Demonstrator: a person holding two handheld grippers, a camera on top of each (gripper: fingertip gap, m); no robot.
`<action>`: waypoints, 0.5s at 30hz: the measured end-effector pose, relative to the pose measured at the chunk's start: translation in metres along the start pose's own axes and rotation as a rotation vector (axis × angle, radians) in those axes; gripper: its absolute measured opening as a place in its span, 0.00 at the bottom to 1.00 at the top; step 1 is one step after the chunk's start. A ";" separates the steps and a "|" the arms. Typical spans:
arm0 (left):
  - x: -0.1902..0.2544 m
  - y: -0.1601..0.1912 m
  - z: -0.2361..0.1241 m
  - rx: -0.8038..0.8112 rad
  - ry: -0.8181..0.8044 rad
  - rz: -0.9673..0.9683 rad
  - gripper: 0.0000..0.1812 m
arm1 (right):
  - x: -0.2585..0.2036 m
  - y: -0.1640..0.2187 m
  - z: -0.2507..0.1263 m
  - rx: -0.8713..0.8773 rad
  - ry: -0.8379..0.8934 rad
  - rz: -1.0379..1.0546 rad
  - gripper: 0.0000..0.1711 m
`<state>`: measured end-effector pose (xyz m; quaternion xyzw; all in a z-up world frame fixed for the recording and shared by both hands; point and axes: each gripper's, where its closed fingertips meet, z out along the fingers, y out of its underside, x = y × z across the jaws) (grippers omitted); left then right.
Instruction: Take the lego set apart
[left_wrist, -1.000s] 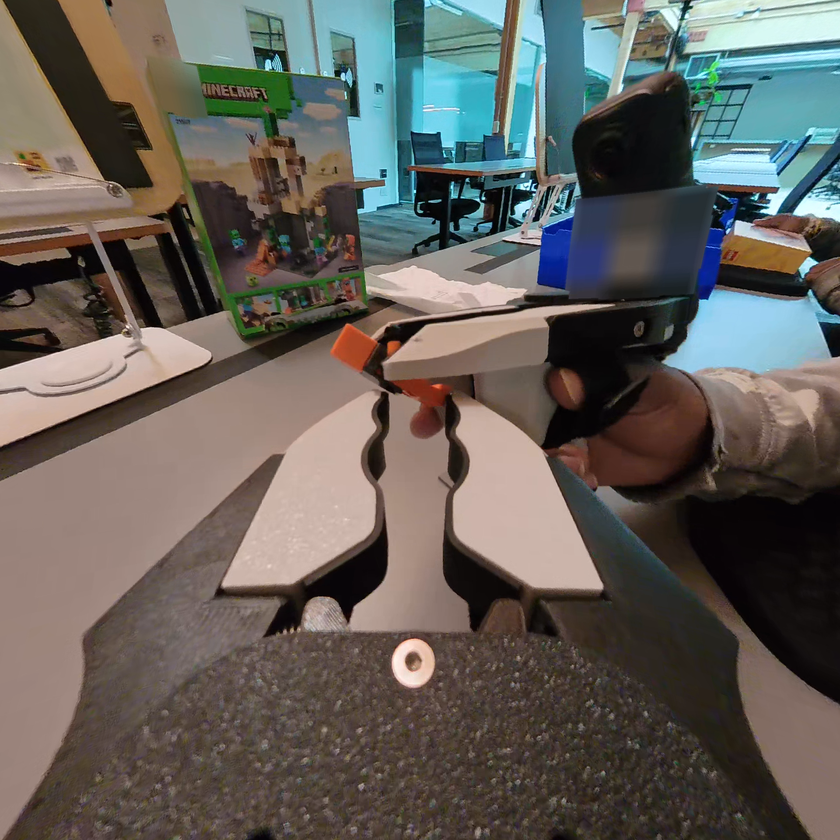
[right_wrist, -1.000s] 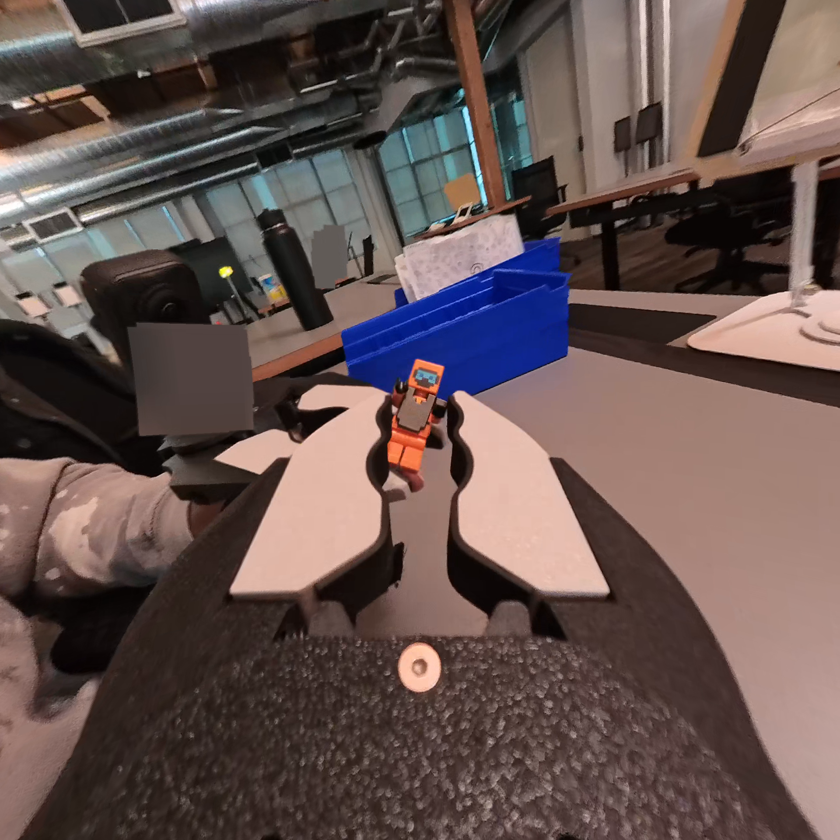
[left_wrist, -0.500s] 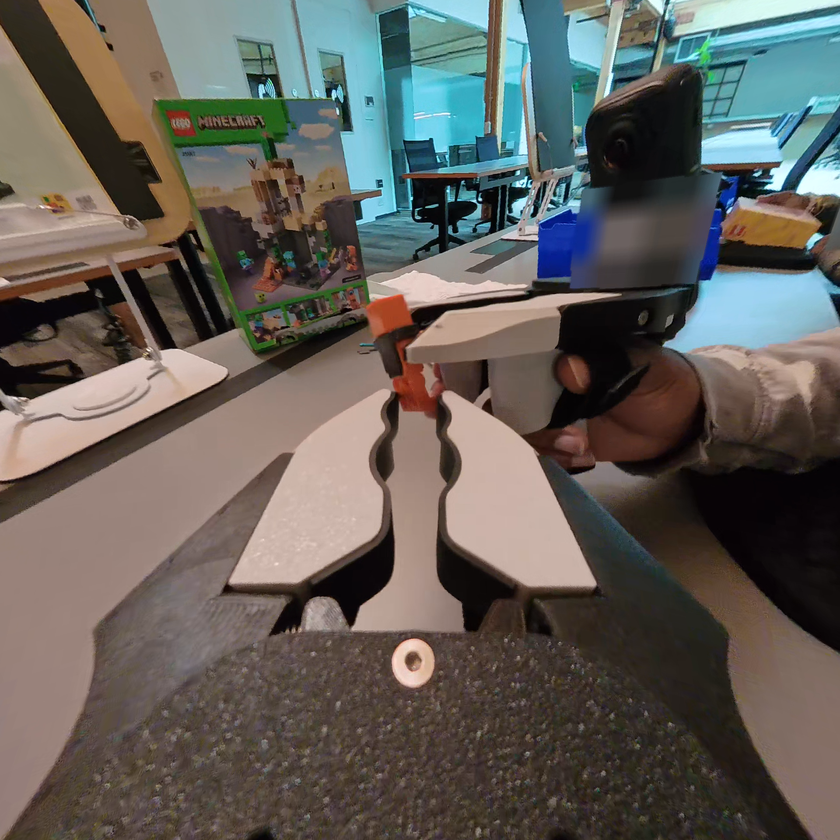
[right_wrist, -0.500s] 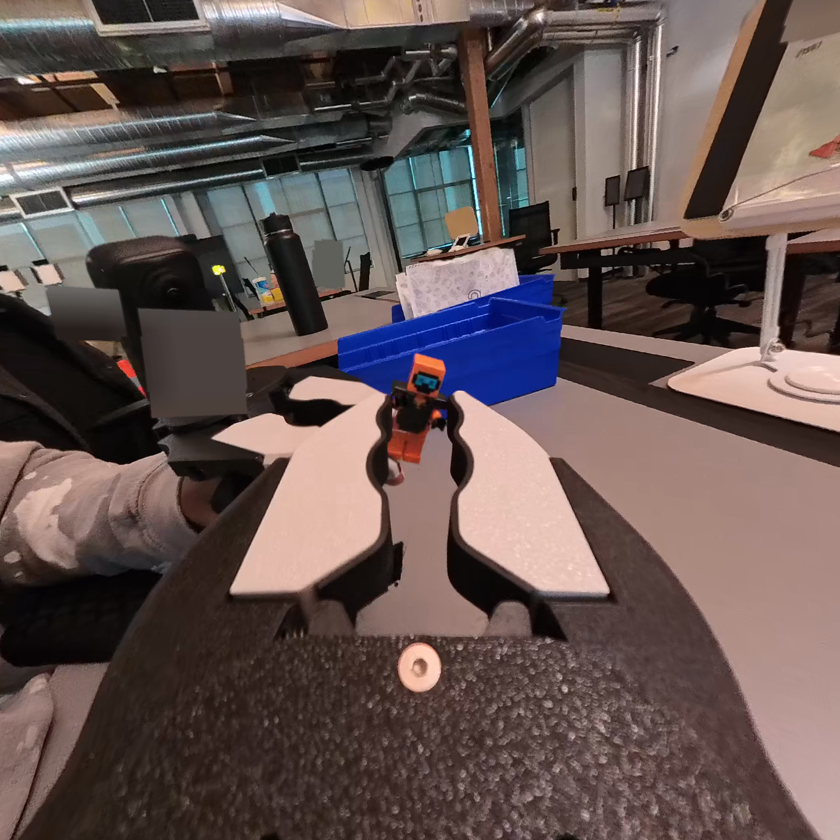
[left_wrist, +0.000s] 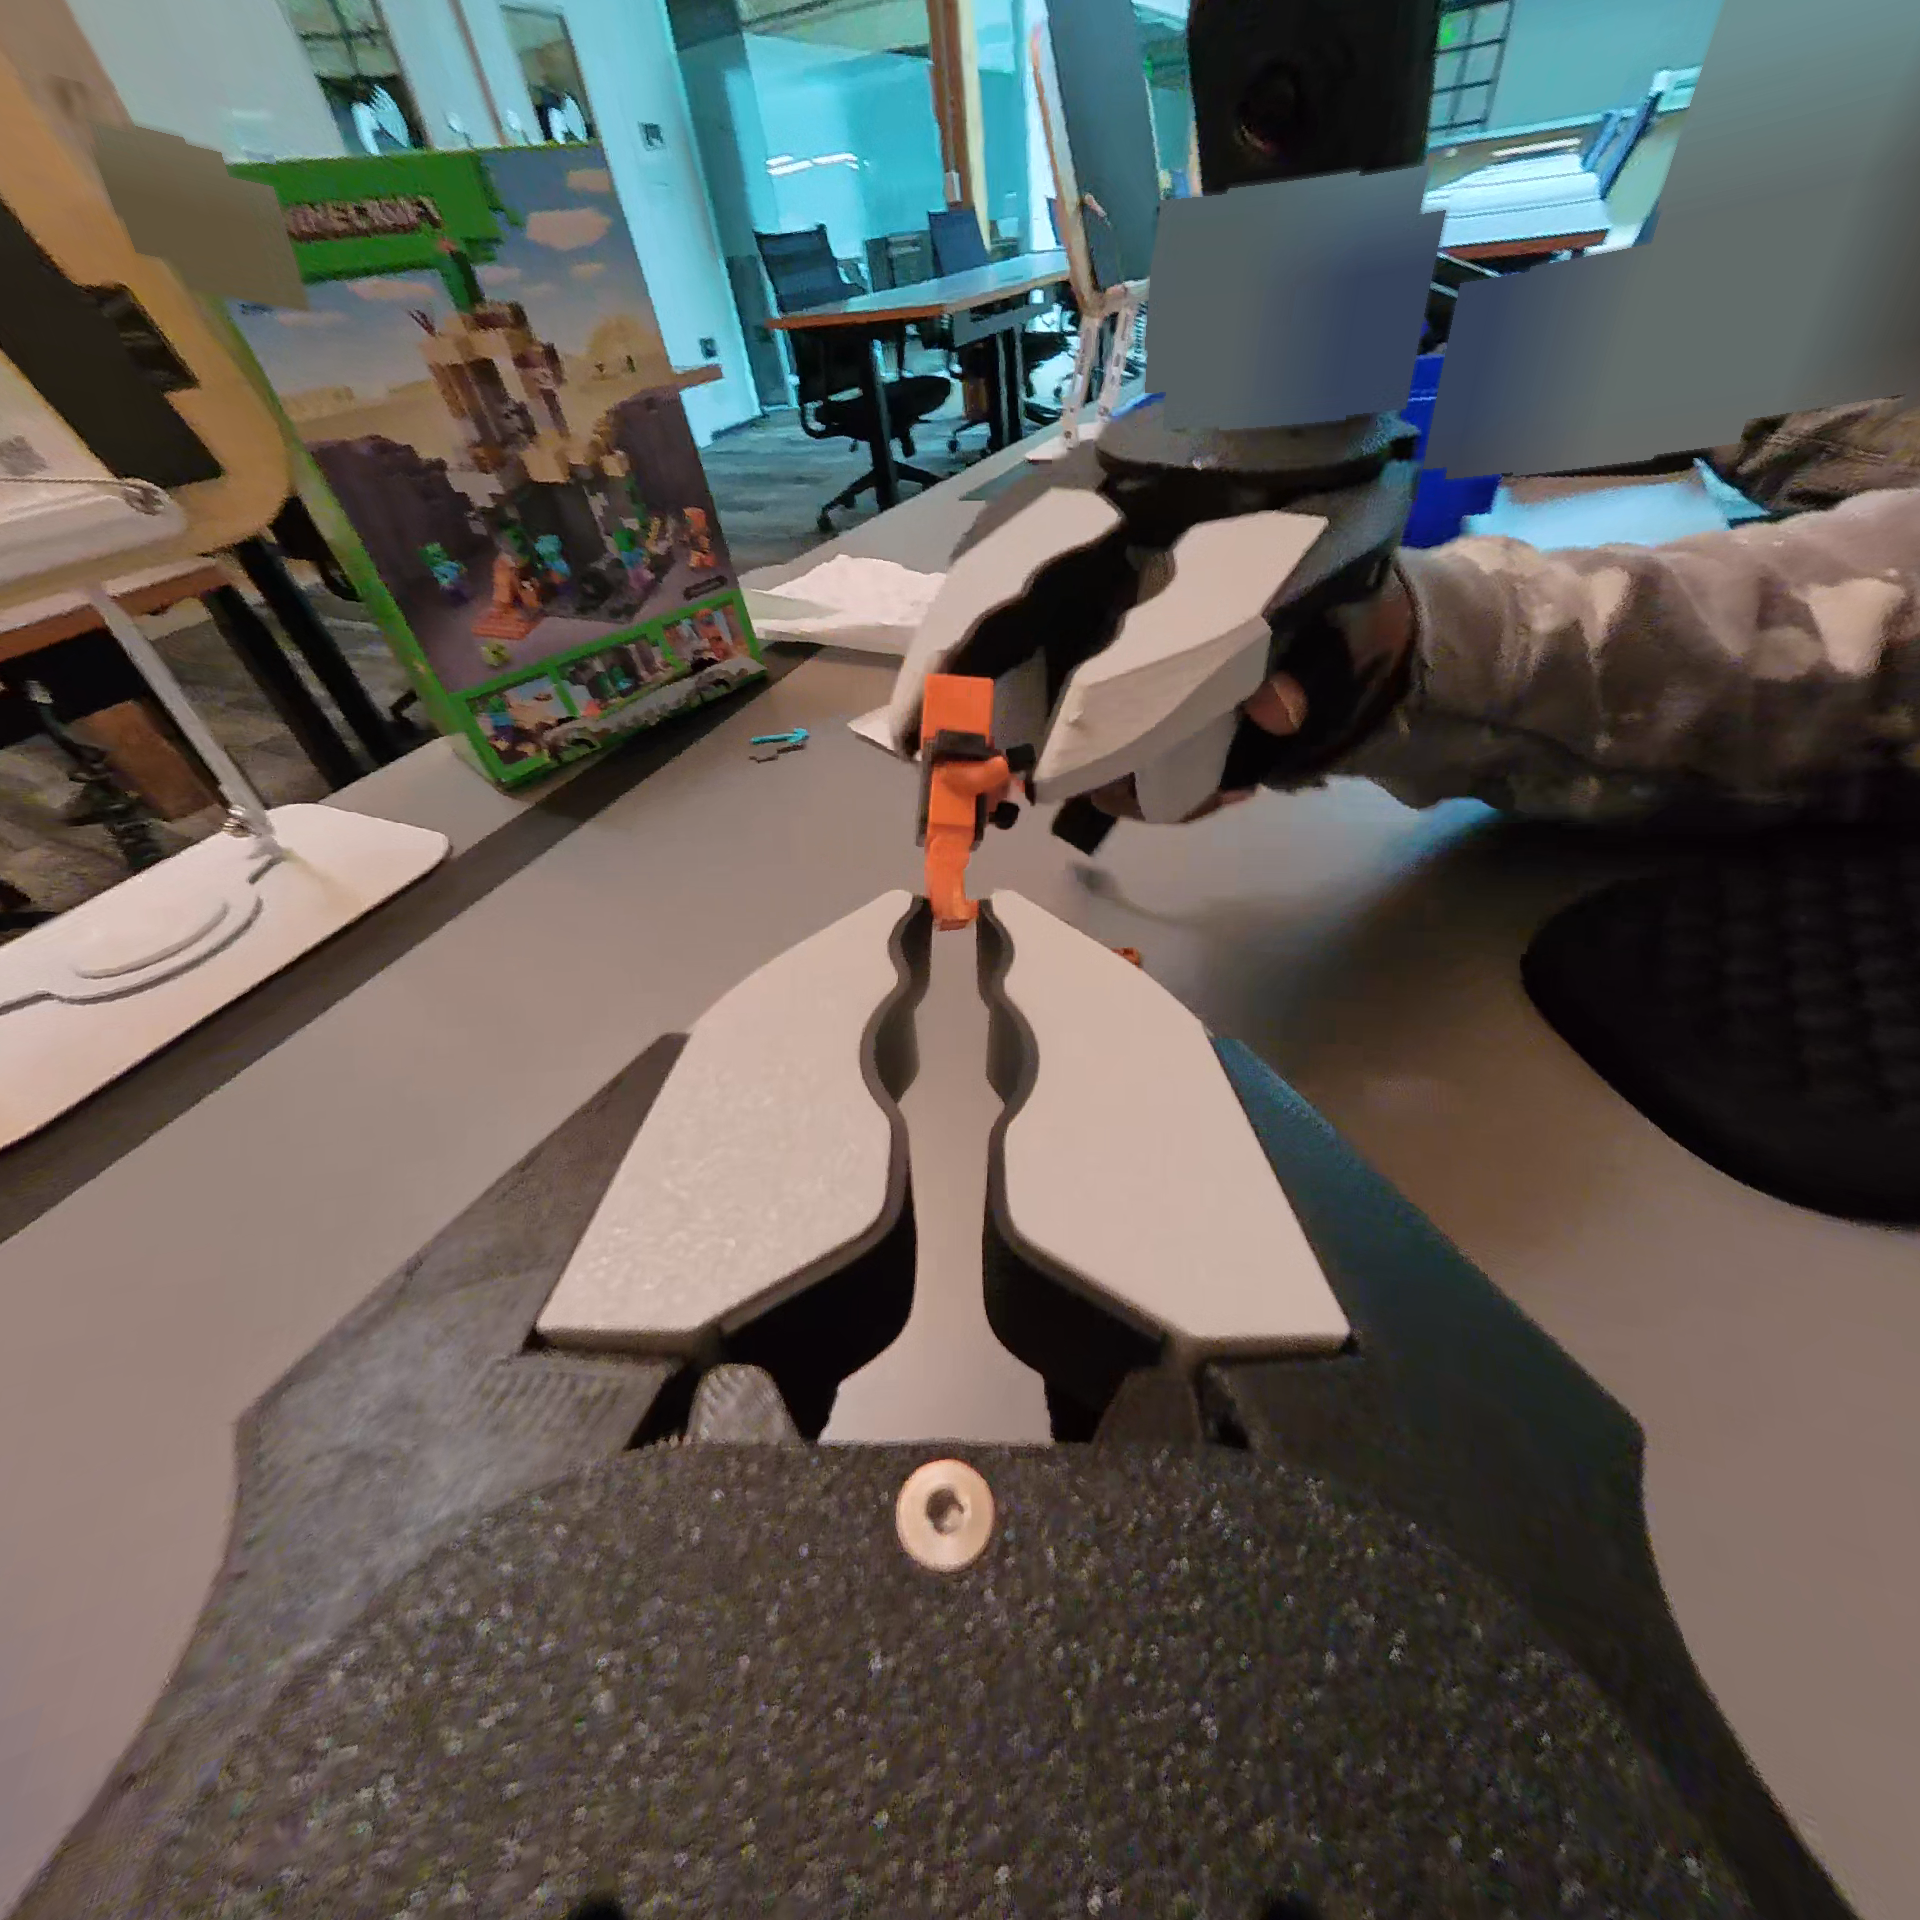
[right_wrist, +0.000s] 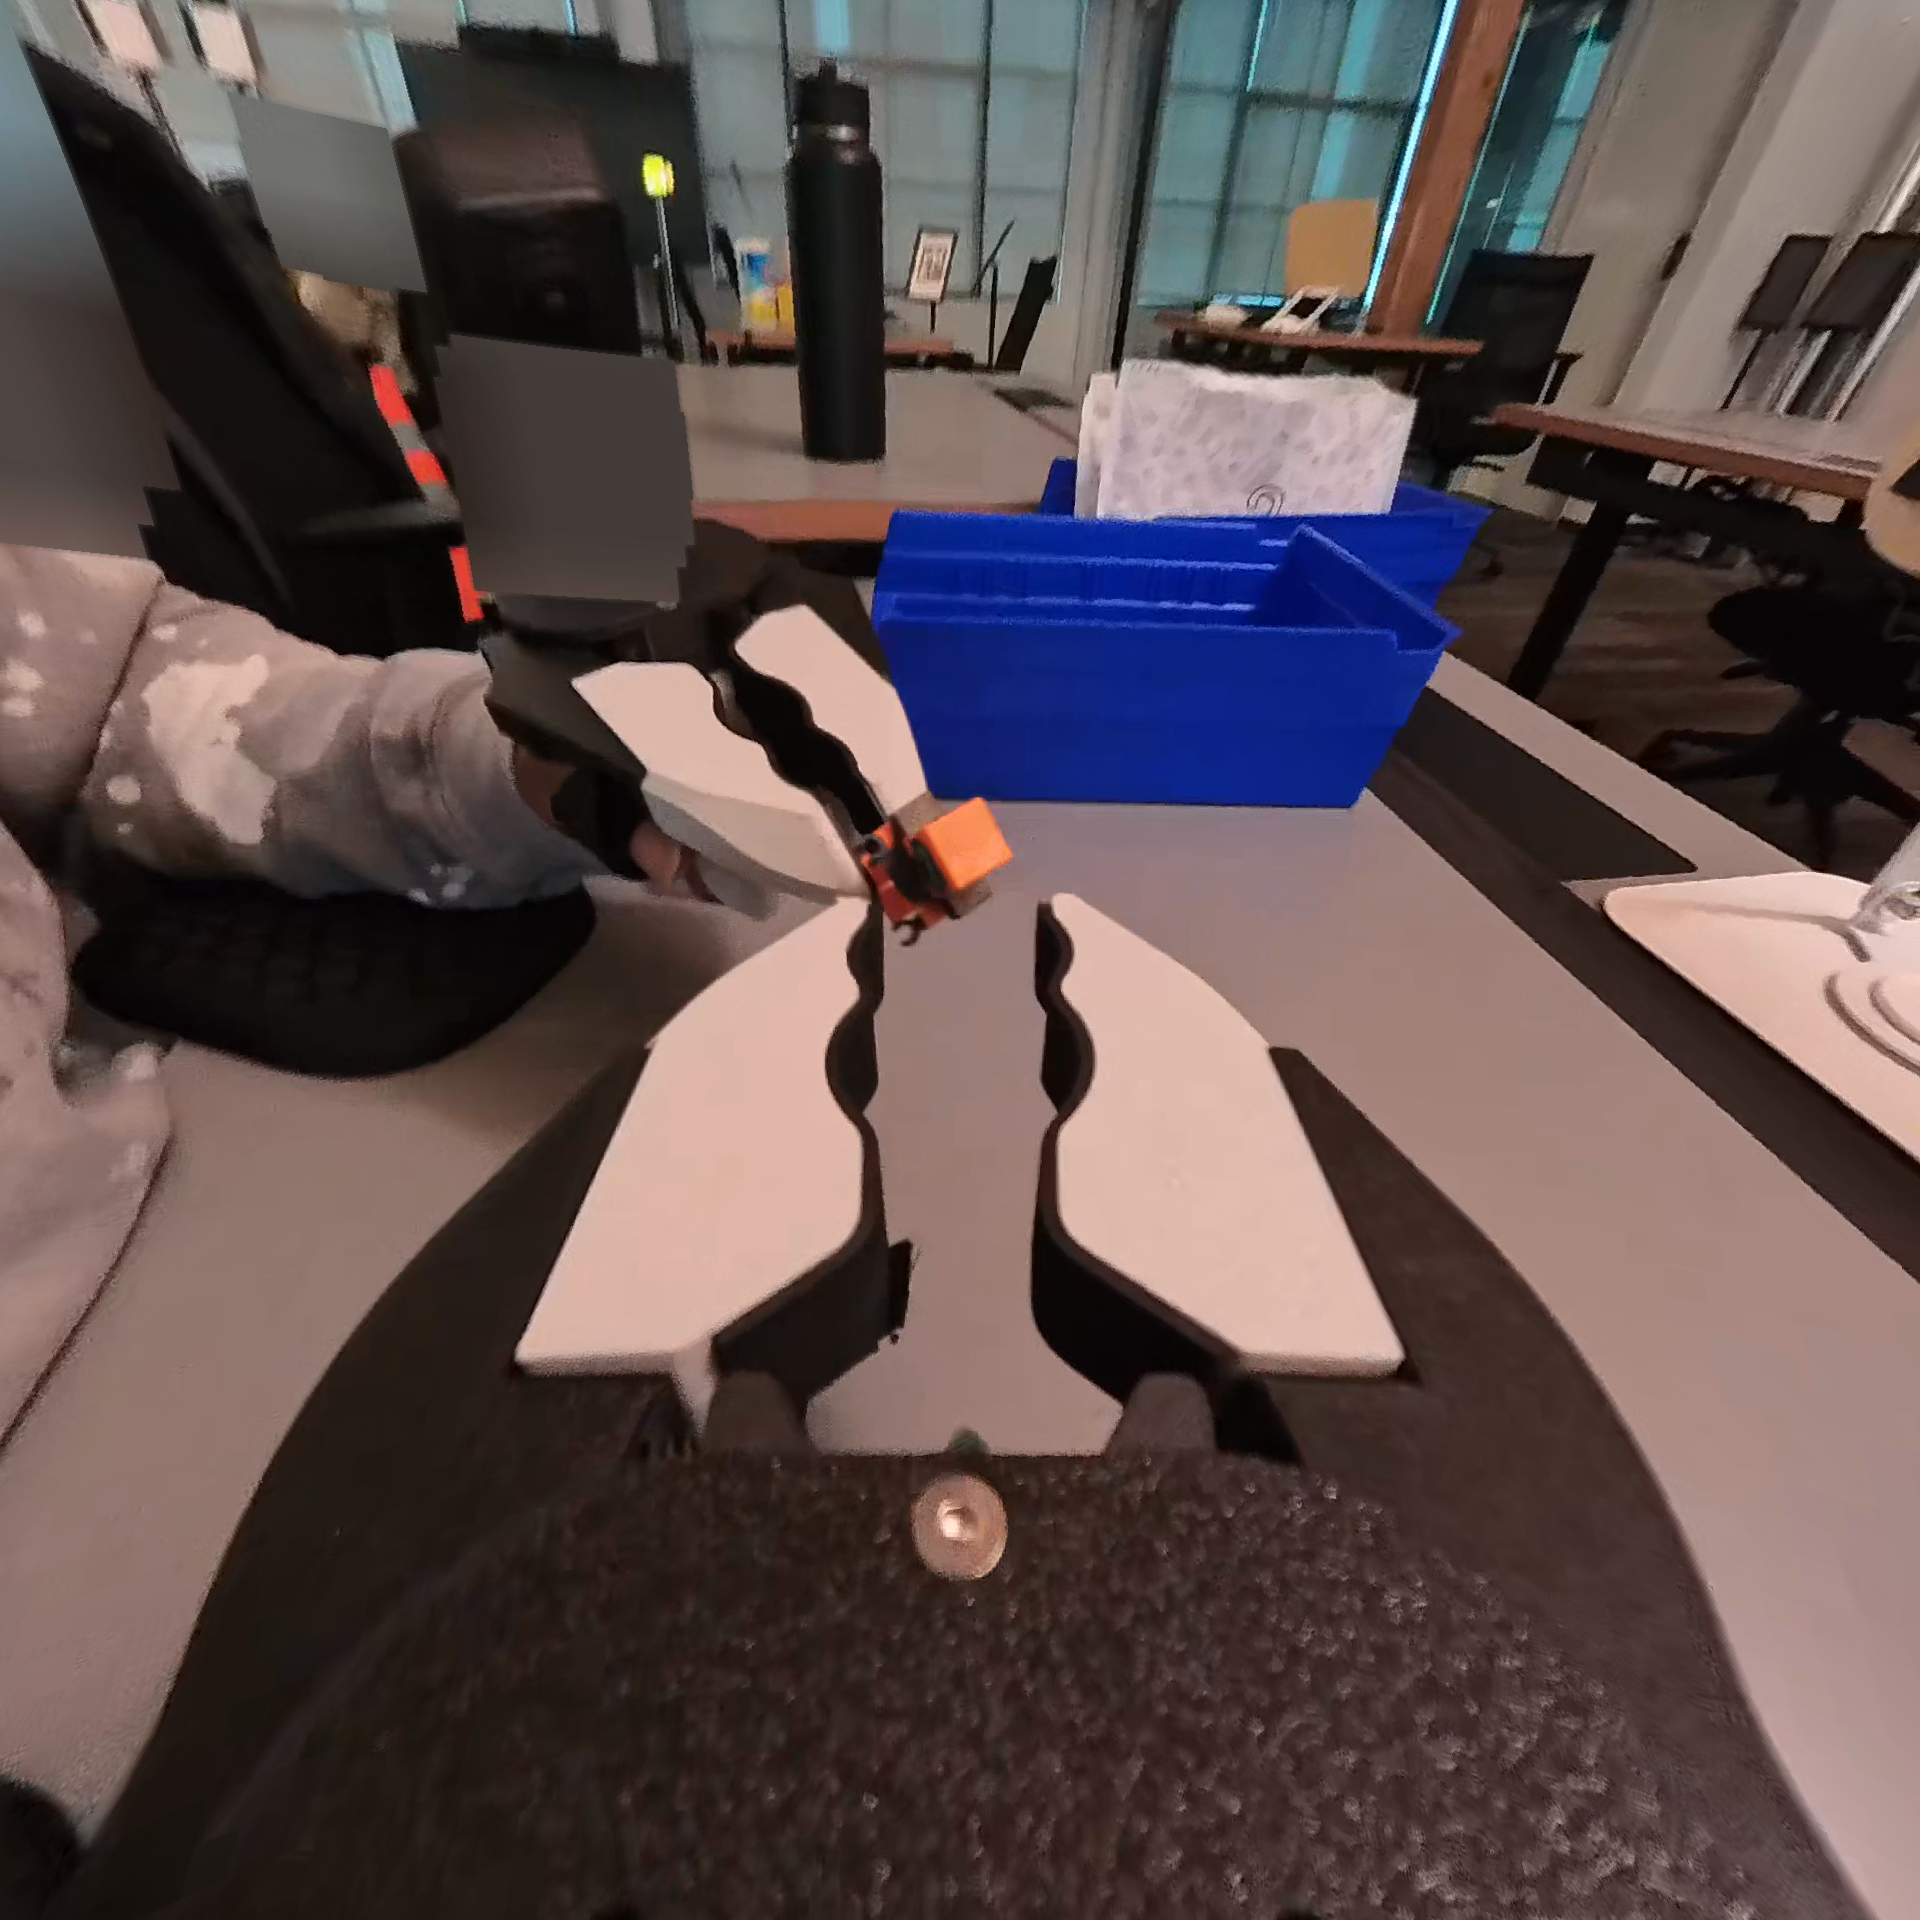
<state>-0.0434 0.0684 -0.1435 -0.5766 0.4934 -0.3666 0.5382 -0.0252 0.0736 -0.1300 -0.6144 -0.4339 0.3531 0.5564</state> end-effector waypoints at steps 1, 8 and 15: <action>0.002 0.003 0.000 -0.014 0.026 -0.013 0.05 | 0.002 0.002 -0.003 -0.023 -0.004 -0.015 0.16; 0.016 0.026 0.008 -0.114 0.126 -0.015 0.05 | -0.014 0.020 -0.006 -0.162 -0.122 -0.077 0.14; 0.021 0.033 0.007 -0.132 0.181 -0.030 0.04 | -0.019 0.041 -0.008 -0.251 -0.177 -0.064 0.08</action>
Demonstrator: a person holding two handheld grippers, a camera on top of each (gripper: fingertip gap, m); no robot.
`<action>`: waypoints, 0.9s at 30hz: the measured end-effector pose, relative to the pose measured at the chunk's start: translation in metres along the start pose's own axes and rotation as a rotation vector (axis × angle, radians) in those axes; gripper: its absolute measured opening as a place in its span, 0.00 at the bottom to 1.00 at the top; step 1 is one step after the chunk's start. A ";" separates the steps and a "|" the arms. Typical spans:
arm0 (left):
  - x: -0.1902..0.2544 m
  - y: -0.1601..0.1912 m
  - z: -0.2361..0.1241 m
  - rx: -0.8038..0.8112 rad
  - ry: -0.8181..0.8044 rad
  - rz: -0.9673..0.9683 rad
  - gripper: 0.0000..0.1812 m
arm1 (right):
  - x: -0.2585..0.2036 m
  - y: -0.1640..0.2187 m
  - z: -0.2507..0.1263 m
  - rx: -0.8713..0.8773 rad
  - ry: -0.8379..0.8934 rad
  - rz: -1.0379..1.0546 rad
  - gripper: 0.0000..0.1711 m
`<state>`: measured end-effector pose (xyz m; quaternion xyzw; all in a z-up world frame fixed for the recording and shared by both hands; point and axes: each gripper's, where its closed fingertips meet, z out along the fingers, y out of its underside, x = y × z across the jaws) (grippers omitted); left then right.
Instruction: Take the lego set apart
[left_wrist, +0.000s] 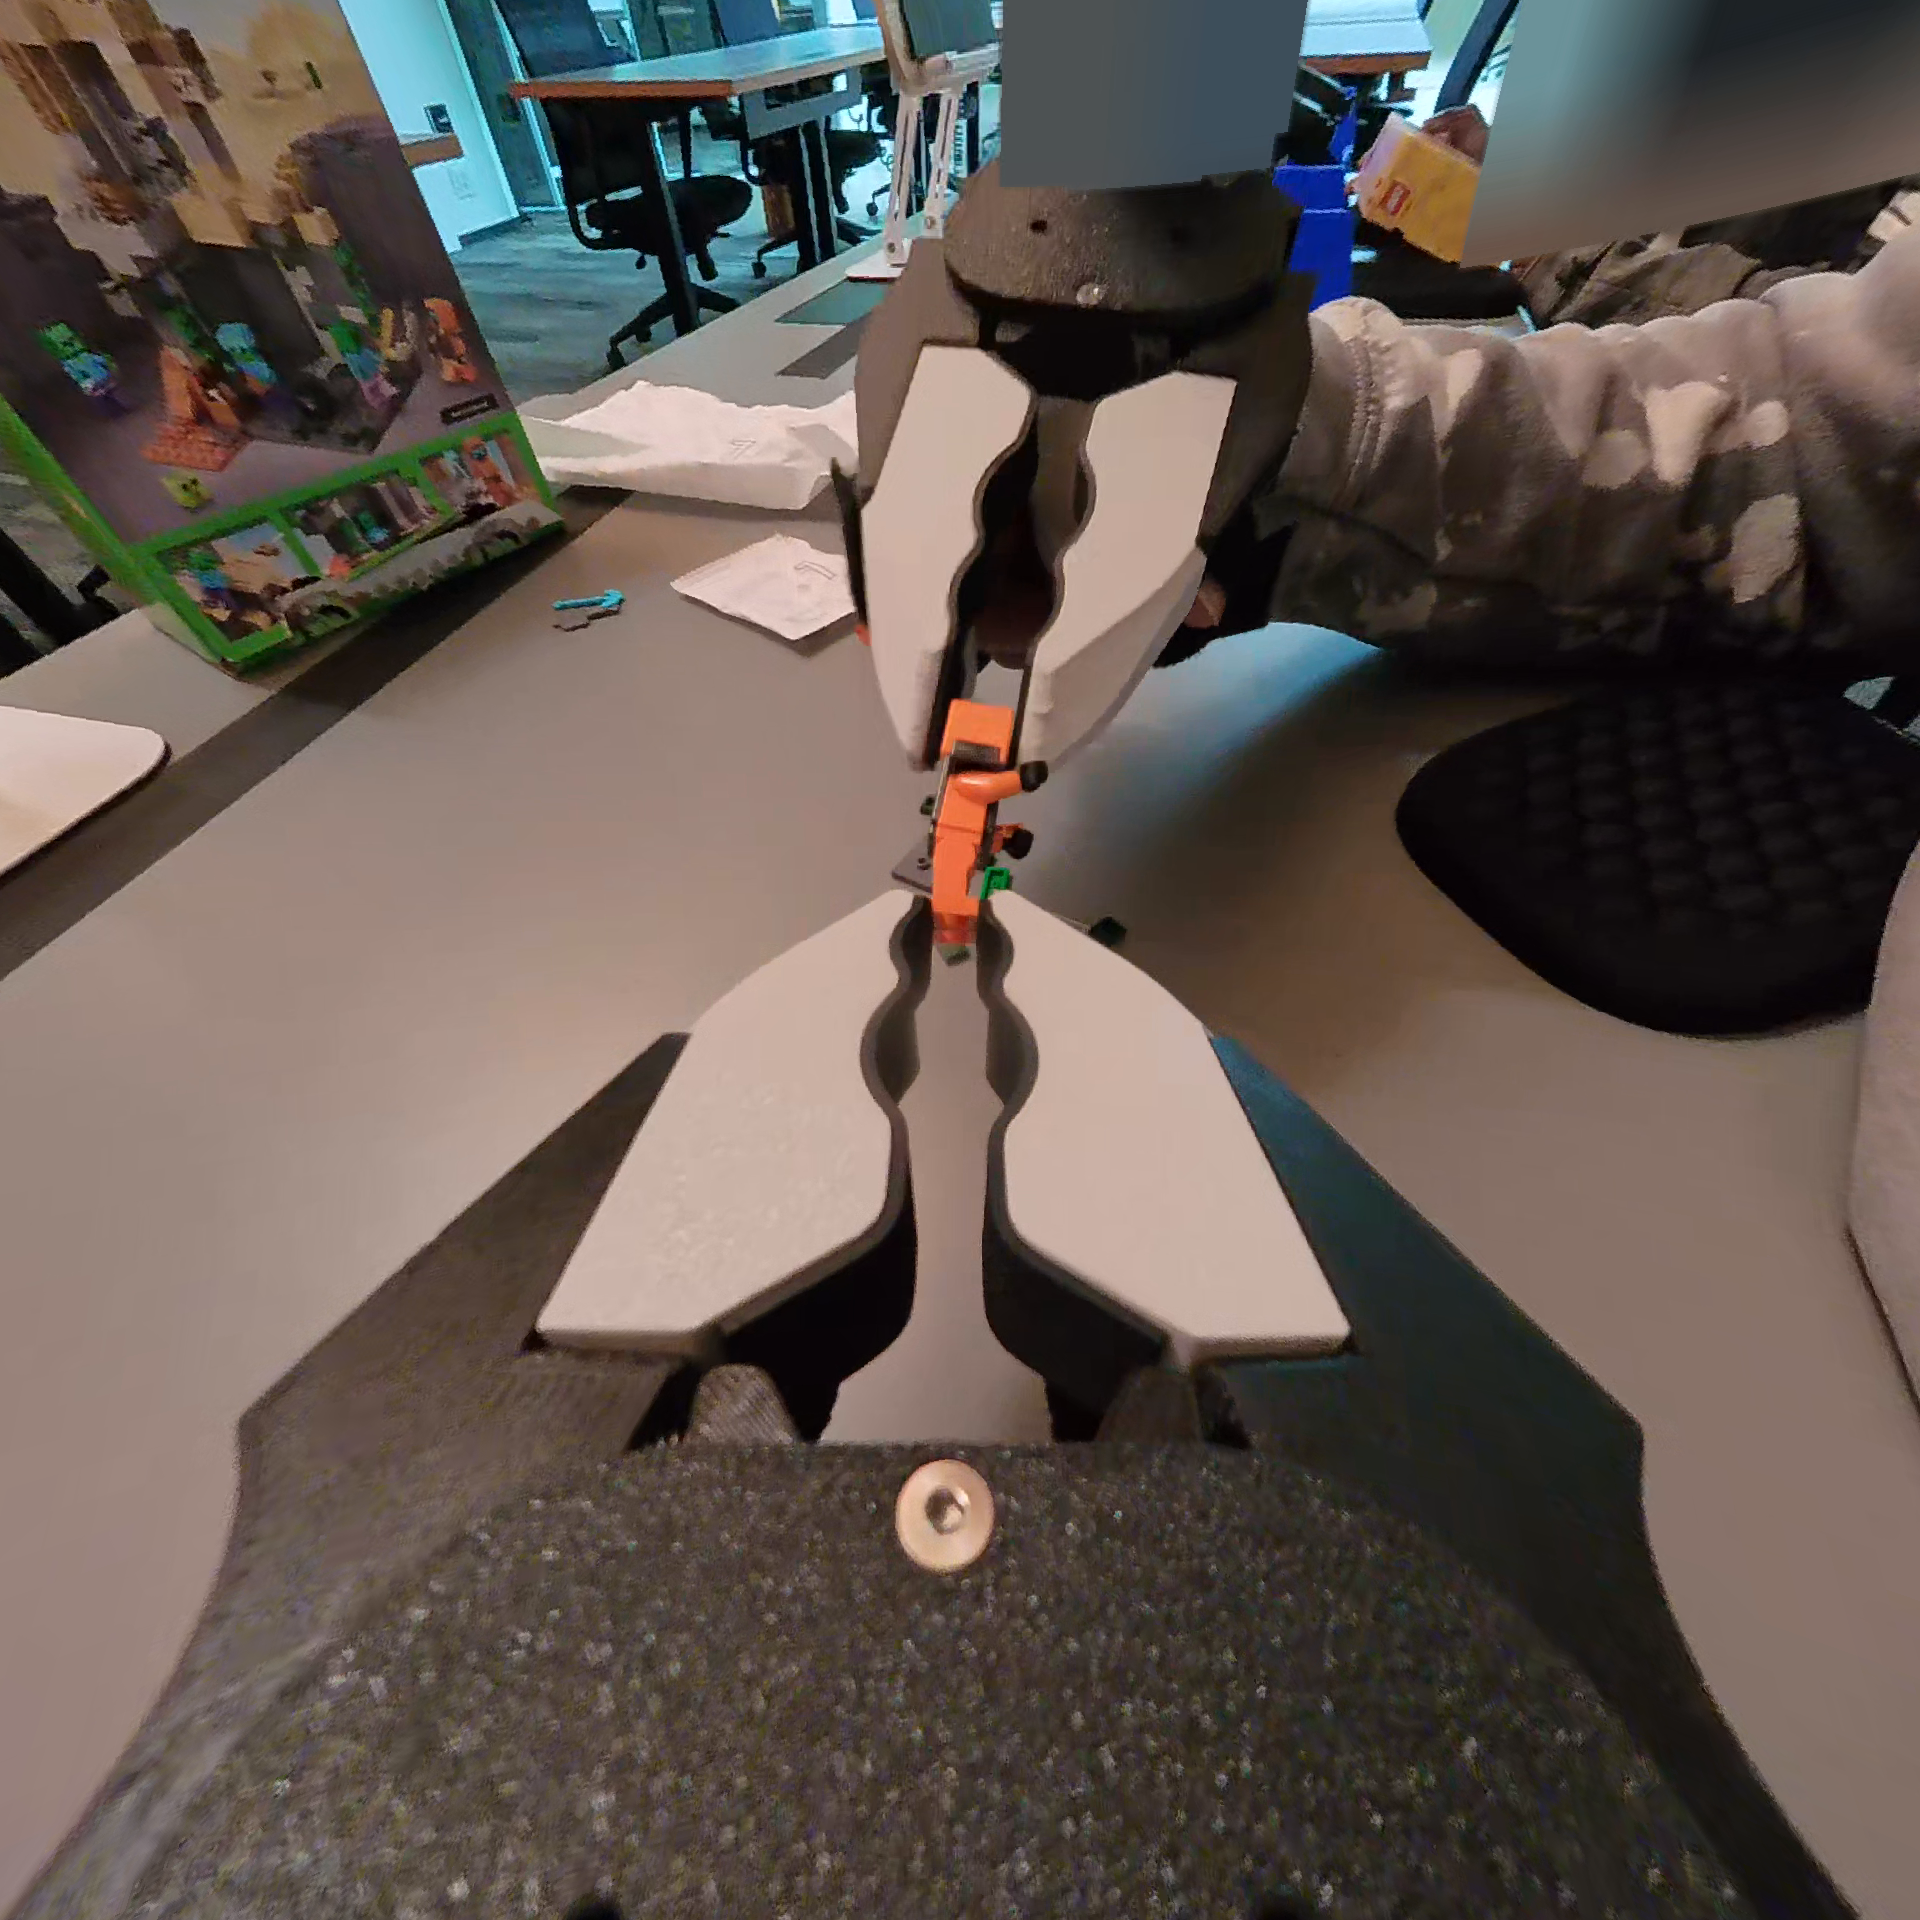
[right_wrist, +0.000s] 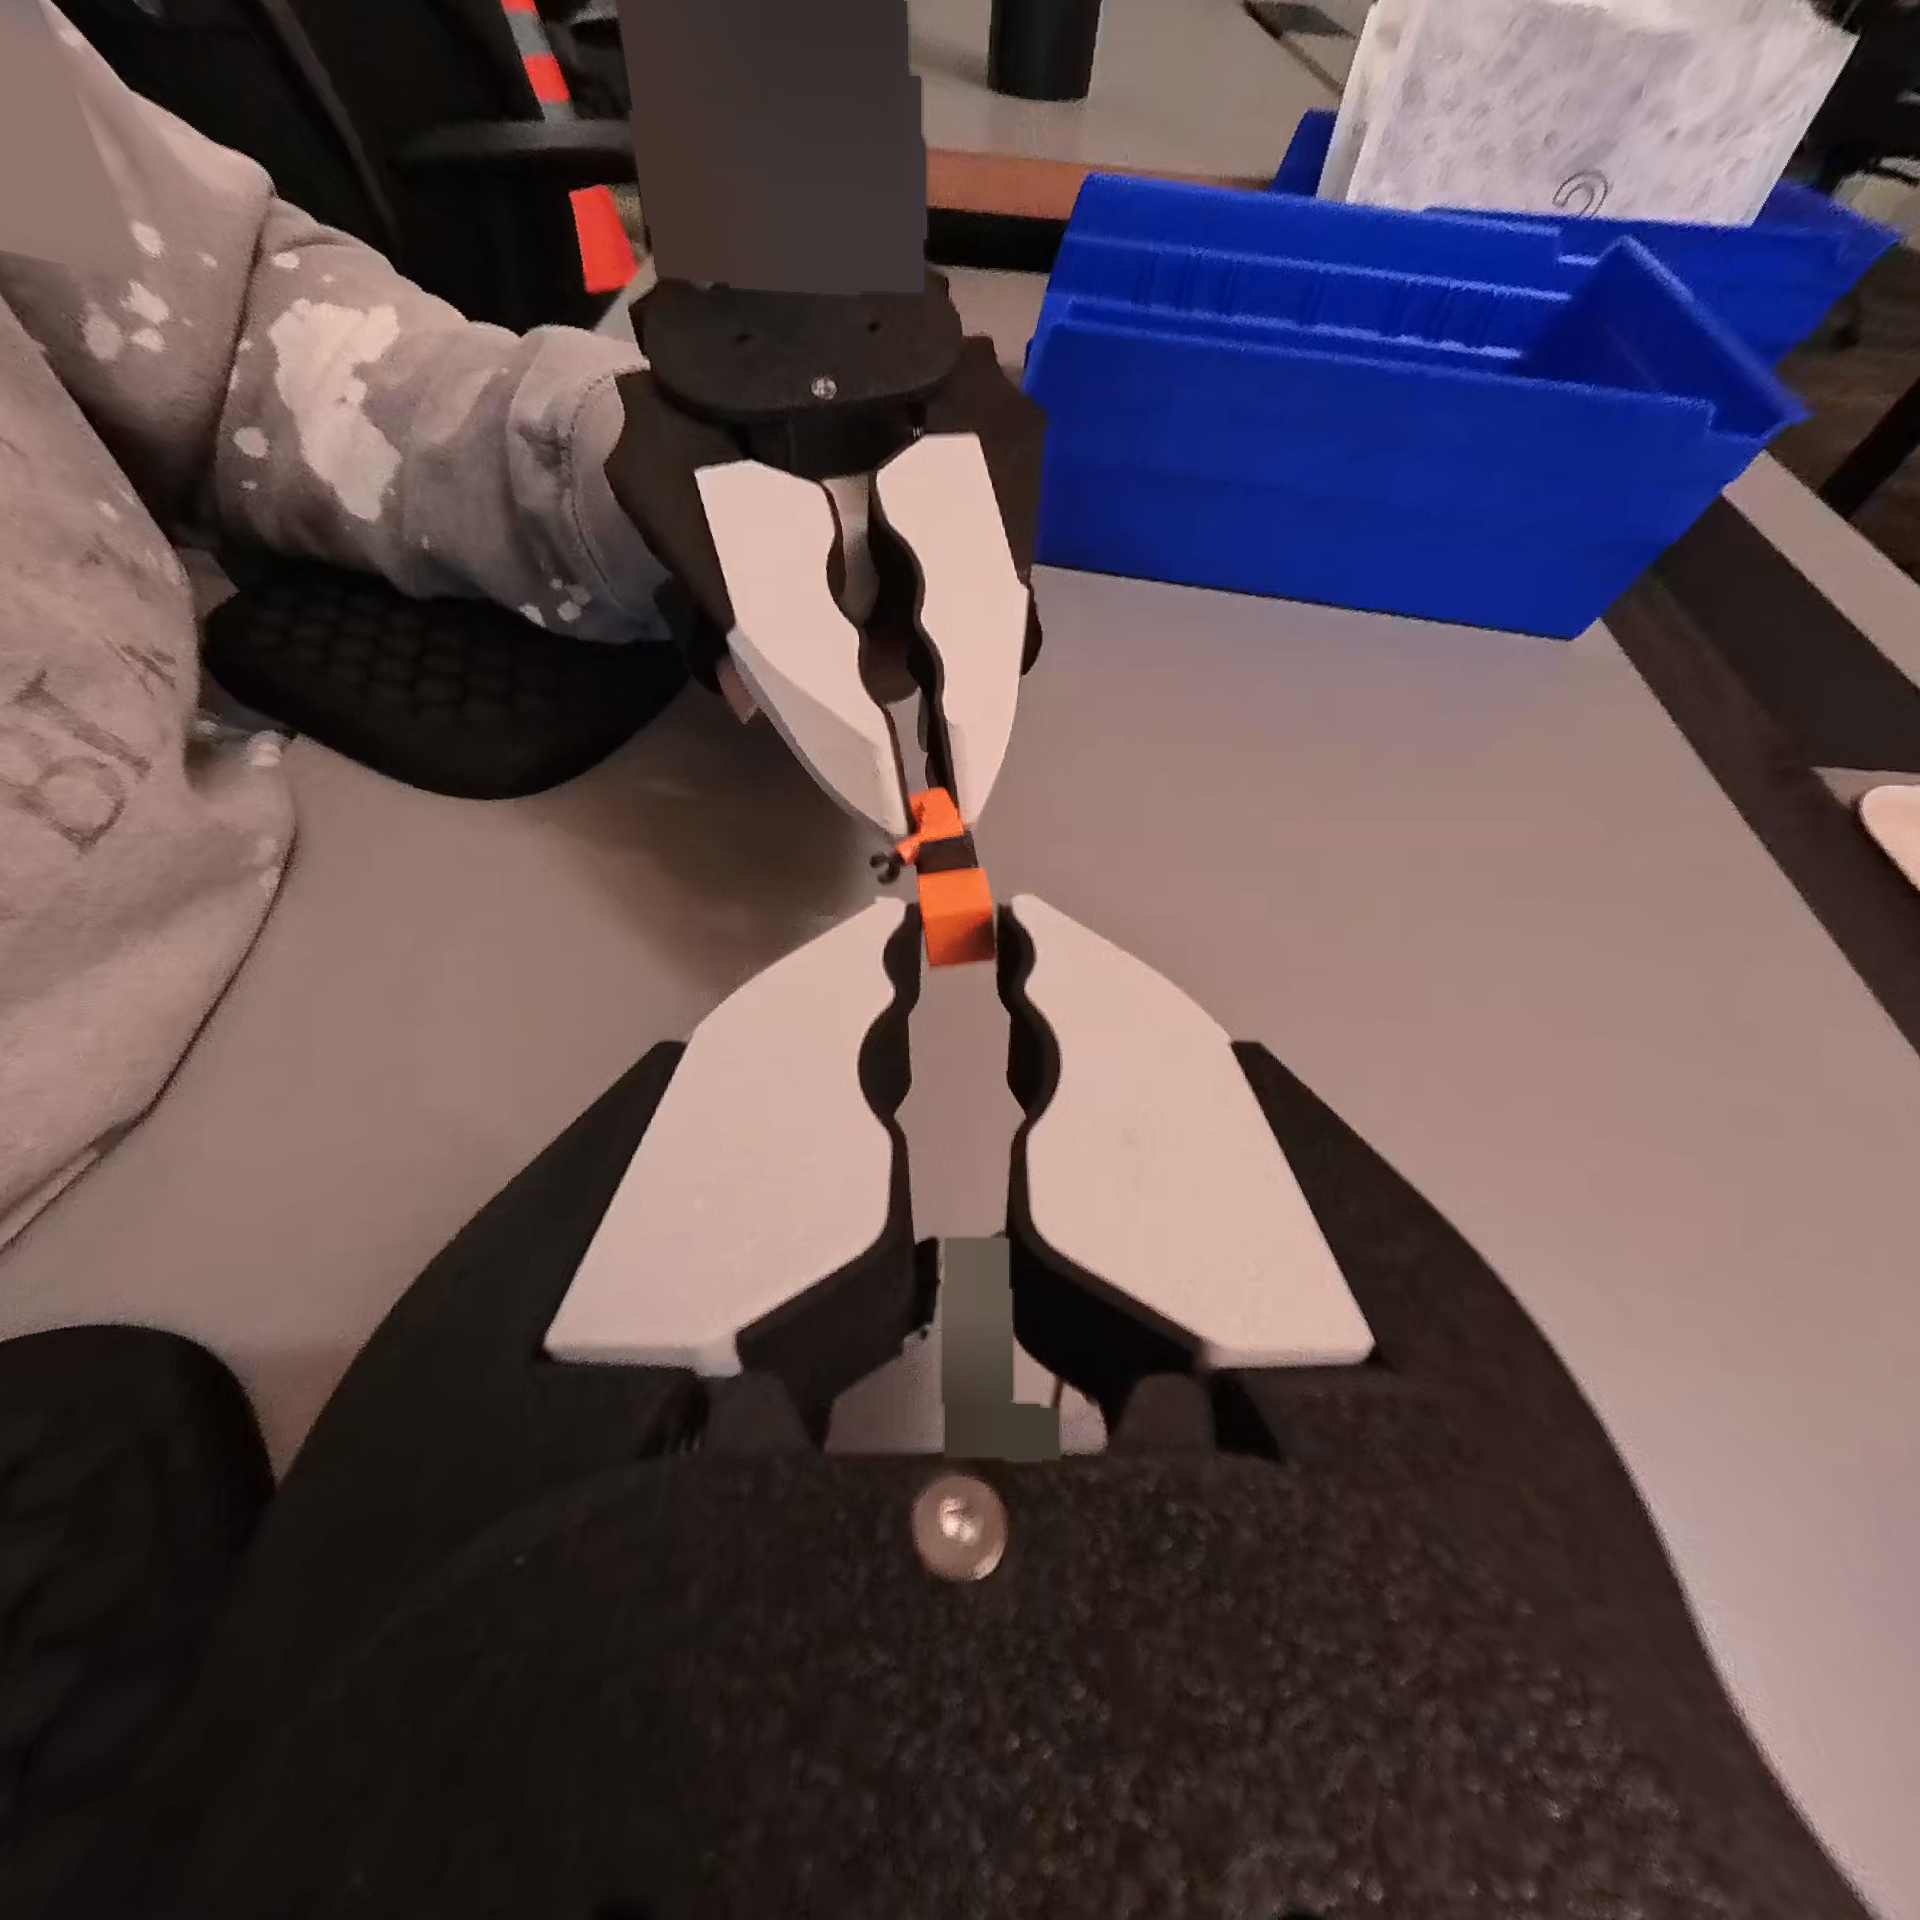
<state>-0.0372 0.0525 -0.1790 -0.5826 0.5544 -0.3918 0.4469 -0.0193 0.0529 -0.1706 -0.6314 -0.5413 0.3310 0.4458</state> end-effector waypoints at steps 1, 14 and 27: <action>0.002 -0.001 0.000 0.003 0.010 0.001 0.04 | 0.001 0.004 0.001 -0.019 0.007 -0.010 0.12; 0.003 0.004 0.001 -0.030 0.006 0.022 0.04 | -0.004 0.003 0.004 -0.027 0.022 -0.089 0.08; 0.014 0.013 0.010 -0.103 0.020 0.105 0.18 | -0.017 0.010 0.011 -0.079 -0.042 -0.101 0.07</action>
